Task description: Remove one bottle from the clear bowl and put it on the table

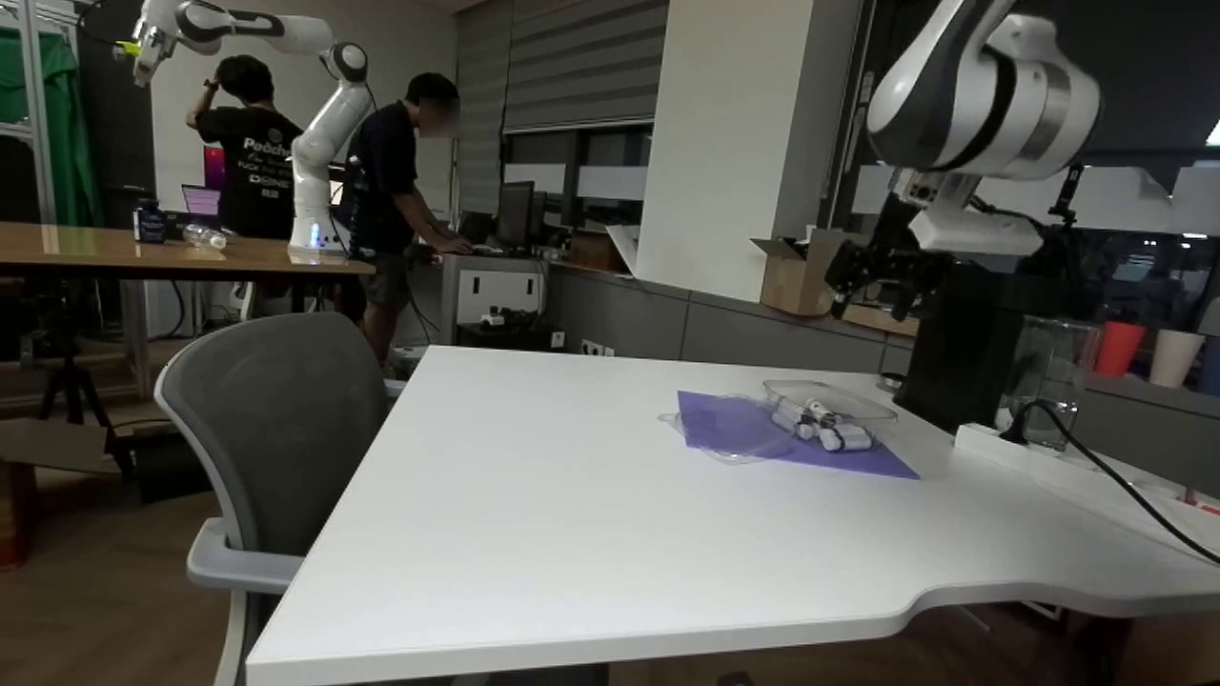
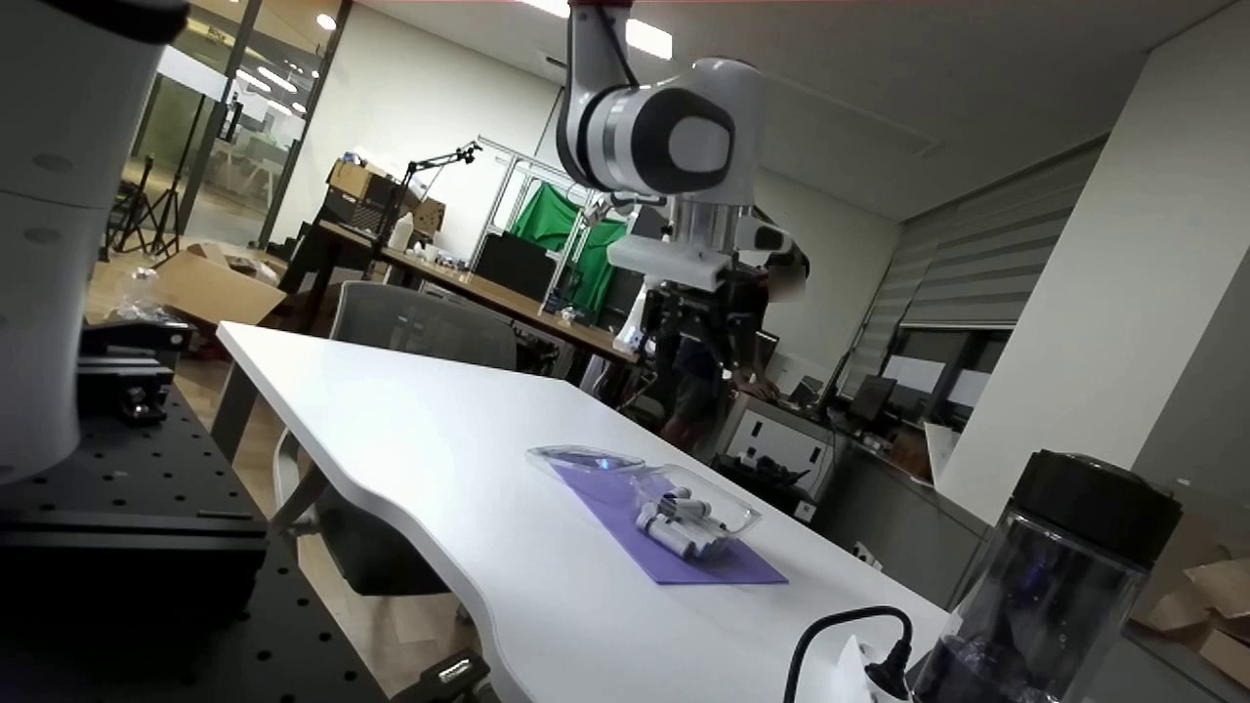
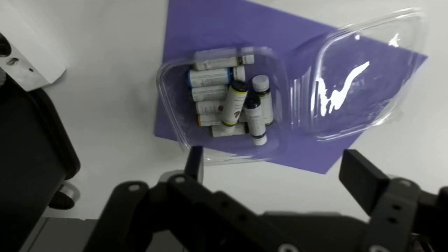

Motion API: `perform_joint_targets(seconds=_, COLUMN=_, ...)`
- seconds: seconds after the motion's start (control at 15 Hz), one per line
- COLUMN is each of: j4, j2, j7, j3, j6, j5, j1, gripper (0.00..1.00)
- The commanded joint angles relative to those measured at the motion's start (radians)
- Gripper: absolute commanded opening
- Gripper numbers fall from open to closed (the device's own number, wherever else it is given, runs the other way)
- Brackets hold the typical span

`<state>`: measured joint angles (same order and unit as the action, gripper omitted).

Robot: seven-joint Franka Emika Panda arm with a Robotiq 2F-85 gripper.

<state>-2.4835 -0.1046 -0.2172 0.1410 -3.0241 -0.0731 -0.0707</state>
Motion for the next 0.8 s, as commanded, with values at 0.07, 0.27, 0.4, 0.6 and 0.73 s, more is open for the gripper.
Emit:
perform_joint_targets(seconds=0.07, j4=0.202, j2=-0.303, j7=0.005, j3=0.035, j6=-0.174, j5=0.016, j1=-0.004, gripper=1.00)
perform_joint_targets(seconds=0.27, j4=0.186, j2=-0.305, j7=0.056, j3=0.040, j6=-0.140, j5=0.076, j1=-0.013, gripper=1.00)
perform_joint_targets(seconds=0.4, j4=0.255, j2=-0.374, j7=0.064, j3=0.054, j6=-0.106, j5=0.081, j1=-0.012, gripper=1.00)
perform_joint_targets(seconds=0.6, j4=0.283, j2=-0.394, j7=0.065, j3=0.057, j6=-0.096, j5=0.082, j1=-0.009, gripper=1.00)
perform_joint_targets(seconds=0.73, j4=0.284, j2=-0.393, j7=0.067, j3=0.058, j6=-0.095, j5=0.082, j1=-0.007, gripper=1.00)
